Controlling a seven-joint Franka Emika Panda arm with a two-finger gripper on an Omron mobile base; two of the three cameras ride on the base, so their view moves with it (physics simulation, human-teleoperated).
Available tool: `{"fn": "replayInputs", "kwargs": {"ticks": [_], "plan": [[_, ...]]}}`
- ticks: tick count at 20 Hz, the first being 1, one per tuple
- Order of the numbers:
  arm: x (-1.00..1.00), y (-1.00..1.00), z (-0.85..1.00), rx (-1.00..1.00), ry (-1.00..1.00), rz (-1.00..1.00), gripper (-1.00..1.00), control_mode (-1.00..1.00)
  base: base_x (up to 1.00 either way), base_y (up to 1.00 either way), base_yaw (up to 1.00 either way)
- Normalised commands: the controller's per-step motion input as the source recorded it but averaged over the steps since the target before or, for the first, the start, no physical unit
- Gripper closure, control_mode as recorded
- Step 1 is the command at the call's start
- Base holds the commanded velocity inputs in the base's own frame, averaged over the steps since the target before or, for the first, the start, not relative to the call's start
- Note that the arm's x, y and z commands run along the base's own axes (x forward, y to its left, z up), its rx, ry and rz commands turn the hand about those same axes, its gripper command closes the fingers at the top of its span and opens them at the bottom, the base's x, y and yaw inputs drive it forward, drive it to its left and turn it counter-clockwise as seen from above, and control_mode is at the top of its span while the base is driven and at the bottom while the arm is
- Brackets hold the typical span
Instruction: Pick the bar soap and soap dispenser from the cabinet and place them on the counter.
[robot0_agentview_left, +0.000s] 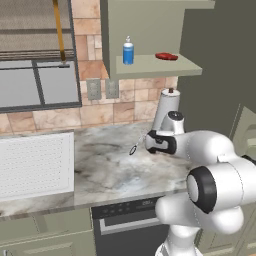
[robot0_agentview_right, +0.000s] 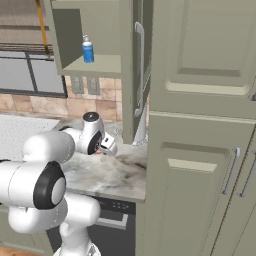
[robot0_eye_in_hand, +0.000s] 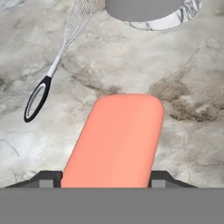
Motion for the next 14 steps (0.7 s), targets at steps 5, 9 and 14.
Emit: {"fn": "replayInputs", "kwargs": {"ticks": [5, 9, 14], "plan": [[0.0, 0.0, -0.27, 0.0, 0.03, 0.0, 1.0, -1.0, 0.0, 0.0, 0.0], [0.0, 0.0, -0.29, 0.0, 0.03, 0.0, 1.0, -1.0, 0.0, 0.0, 0.0], [0.0, 0.0, -0.25, 0.0, 0.02, 0.0, 1.0, -1.0, 0.0, 0.0, 0.0]]}}
